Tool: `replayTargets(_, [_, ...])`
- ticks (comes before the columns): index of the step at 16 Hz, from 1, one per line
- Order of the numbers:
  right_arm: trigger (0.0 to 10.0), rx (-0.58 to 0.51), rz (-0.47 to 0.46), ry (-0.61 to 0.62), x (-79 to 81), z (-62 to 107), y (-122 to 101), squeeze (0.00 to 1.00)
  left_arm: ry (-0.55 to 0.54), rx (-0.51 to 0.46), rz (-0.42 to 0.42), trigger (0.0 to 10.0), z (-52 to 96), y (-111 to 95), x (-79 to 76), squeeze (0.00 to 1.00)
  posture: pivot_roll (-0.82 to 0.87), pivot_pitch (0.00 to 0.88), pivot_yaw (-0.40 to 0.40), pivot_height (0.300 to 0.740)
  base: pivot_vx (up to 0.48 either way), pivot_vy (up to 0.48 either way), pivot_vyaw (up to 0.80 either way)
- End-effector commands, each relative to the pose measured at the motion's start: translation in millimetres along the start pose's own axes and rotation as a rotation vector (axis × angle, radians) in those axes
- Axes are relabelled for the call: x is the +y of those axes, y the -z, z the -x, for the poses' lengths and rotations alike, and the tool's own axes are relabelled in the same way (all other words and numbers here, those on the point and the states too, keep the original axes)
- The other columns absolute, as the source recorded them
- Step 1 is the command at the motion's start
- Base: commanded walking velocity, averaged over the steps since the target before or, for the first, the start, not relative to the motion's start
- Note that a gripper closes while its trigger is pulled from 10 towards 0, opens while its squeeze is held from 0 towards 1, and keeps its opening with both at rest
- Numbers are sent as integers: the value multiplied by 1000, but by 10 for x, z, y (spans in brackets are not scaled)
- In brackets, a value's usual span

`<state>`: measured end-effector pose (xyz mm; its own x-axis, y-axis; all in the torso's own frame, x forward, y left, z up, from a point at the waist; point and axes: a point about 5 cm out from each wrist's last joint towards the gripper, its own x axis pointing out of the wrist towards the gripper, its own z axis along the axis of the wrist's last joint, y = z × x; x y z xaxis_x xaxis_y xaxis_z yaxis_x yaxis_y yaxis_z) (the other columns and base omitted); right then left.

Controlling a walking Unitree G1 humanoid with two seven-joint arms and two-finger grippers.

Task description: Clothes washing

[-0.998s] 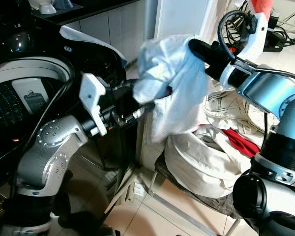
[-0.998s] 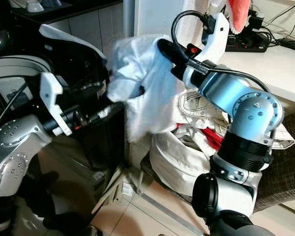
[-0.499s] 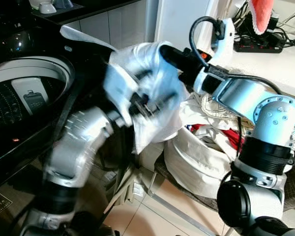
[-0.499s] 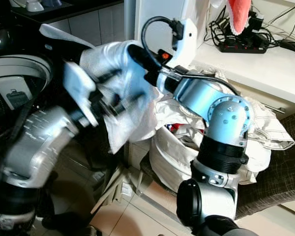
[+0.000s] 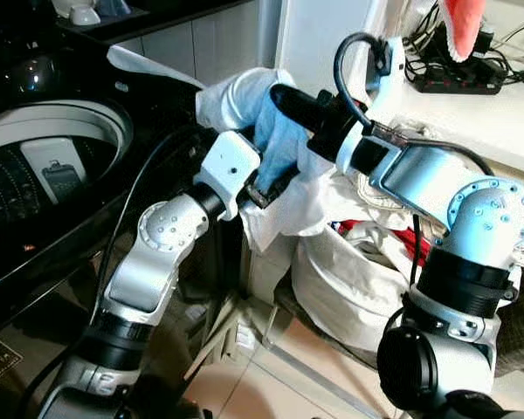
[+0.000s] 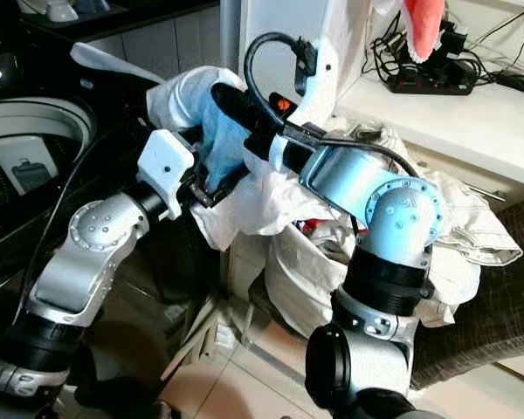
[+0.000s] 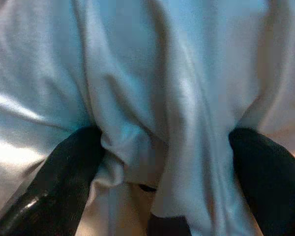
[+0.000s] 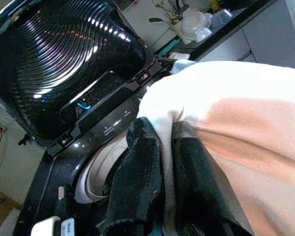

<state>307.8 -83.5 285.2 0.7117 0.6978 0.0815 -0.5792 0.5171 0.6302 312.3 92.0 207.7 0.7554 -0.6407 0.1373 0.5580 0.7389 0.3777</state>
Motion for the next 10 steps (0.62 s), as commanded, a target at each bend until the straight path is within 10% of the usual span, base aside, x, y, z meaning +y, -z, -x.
replayTargets(1, [0,-14,17,-33,86,34,-20,0,-40,-27,5,10000,-44,-54,43,0,-26,0,-77,740,0,0,0])
replayTargets(5, [0,18,-3,-32,84,38,71,0,-10,-150,124,10000,-62,-157,-61,0,-26,0,-76,740,0,0,0])
replayTargets(6, [0,20,-6,-29,73,41,74,0,-5,-153,140,2667,-54,-156,-67,0,-26,0,-76,740,0,0,0])
replayTargets(7, [0,21,-7,-28,71,43,74,0,-6,-152,142,2667,-53,-155,-65,0,-26,0,-76,740,0,0,0])
replayTargets(8, [0,21,-8,-25,71,44,75,0,-5,-152,146,0,-46,-150,-53,0,-26,0,-73,740,0,0,0])
replayTargets(10, [0,19,-9,-24,77,45,77,0,5,-153,149,0,-37,-143,-46,0,-21,0,-69,740,0,0,0])
